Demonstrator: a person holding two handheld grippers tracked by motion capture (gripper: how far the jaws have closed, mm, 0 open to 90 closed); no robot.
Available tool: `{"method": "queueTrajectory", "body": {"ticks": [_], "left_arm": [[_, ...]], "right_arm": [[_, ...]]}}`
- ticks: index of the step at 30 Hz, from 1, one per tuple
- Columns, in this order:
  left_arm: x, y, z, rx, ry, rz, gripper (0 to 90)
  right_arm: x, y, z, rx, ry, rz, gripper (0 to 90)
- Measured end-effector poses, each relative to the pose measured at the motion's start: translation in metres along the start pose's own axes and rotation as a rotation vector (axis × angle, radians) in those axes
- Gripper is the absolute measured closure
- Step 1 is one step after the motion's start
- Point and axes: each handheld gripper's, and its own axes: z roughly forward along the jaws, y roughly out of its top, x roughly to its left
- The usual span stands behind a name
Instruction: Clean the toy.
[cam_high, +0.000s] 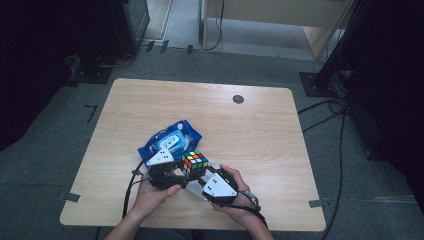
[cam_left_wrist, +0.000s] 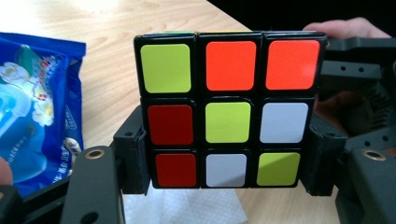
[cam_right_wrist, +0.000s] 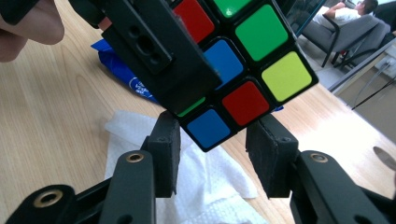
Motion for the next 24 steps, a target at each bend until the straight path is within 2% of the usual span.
{"method": "queueTrajectory", "body": {"ticks": [5,7,10,13,17,20,24], "left_arm": [[0.000,-0.002,0.002,0.017,-0.020,-0.004,34.0],[-0.001,-0.002,0.002,0.006,-0.018,0.005,34.0],[-0.001,-0.001,-0.002,-0.023,-0.010,0.023,34.2],[0.007,0.000,-0.010,-0.044,0.015,0.006,34.2],[0.018,0.000,-0.021,-0.065,0.054,-0.008,34.2],[0.023,0.000,-0.026,-0.084,0.076,-0.013,34.2],[0.025,-0.001,-0.027,-0.081,0.115,0.012,34.2]], "right_arm": [[0.000,-0.001,-0.001,0.005,-0.007,-0.033,57.8],[0.000,-0.001,-0.002,-0.002,-0.009,-0.045,58.1],[-0.001,0.000,-0.003,-0.013,-0.003,-0.032,57.8],[-0.007,0.002,-0.005,-0.038,0.014,0.018,54.1],[-0.017,-0.003,-0.003,0.010,0.021,0.087,45.4],[-0.026,-0.010,0.005,0.060,0.015,0.200,42.7],[-0.029,-0.013,0.018,0.105,0.031,0.351,38.6]]}}
